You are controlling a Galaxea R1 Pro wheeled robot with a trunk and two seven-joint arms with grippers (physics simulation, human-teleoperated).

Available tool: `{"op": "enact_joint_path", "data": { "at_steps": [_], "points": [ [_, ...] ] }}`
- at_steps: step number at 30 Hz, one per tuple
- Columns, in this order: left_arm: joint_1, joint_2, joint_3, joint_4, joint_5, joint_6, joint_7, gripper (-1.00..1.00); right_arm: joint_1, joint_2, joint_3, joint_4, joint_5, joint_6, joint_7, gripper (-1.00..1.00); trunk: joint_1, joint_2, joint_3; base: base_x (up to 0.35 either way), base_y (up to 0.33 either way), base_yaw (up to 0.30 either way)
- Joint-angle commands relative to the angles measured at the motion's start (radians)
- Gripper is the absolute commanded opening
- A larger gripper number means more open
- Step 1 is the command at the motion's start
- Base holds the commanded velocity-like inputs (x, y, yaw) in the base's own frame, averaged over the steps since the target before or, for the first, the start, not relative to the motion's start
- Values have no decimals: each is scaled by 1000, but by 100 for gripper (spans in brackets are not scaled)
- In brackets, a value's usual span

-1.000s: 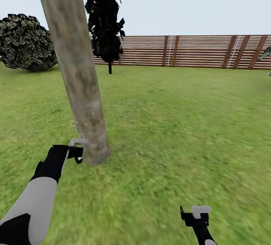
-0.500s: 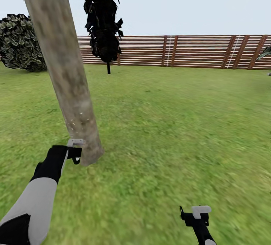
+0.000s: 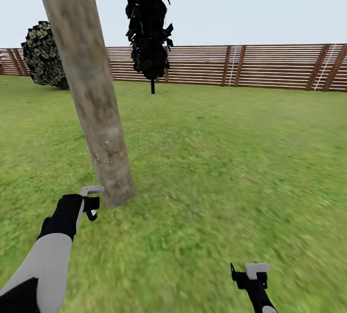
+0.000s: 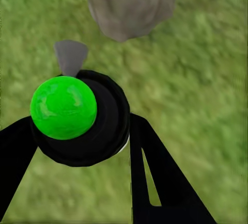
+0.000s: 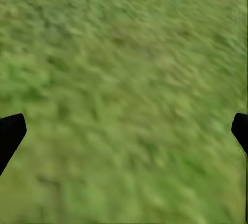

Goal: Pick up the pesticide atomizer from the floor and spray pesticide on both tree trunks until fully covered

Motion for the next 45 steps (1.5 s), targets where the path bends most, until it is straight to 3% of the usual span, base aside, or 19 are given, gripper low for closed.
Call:
{"op": "enact_joint_path", "data": {
  "at_steps": [1, 4, 6, 8, 11, 15, 17, 21, 27, 36, 45],
  "points": [
    [-1, 3, 3, -1, -11, 3, -9, -100, 0, 0, 8, 0, 1, -1, -8, 100, 0, 0, -1, 105, -275, 56],
    [0, 30, 11, 0, -13, 3, -2, -100, 0, 0, 8, 0, 1, -1, -8, 100, 0, 0, -1, 144, -262, 16],
    [0, 62, 13, 2, -10, 4, 11, -100, 0, 0, 8, 0, 1, -2, -8, 100, 0, 0, -1, 159, -208, 4],
    [5, 68, 11, 8, -10, 3, 16, -100, 0, 0, 8, 0, 1, -1, -8, 100, 0, 0, -1, 97, -86, 1],
    [22, 57, 8, 33, -10, -1, 23, -100, 0, 0, 8, 0, 1, -1, -8, 100, 0, 0, -1, 26, -23, 64],
    [27, 7, 8, 44, -4, -2, 82, -100, 0, 0, 9, 0, 1, -1, -8, 100, 0, 0, -1, 4, -4, 236],
    [28, -1, 8, 45, -2, -3, 92, -100, 0, 0, 8, 0, 1, -1, -8, 100, 0, 0, -1, 1, -1, 271],
    [32, 1, 13, 45, -2, -4, 93, -100, 0, 0, 9, 0, 1, -2, -8, 100, 0, 0, -1, 28, 0, 201],
    [87, -1, 3, 45, -7, -13, 94, -100, 0, 0, 9, 0, 1, -1, -9, 100, 0, 0, -1, 274, 0, 27],
    [113, -4, 7, 47, -3, -83, 94, -100, 0, 0, 8, 1, 2, -2, -9, 100, 0, 0, -1, 323, -11, 1],
    [118, -10, 7, 49, 0, -98, 96, -100, 0, 0, 9, 2, 2, -2, -9, 100, 0, 0, -1, -24, -57, 235]
  ]
}}
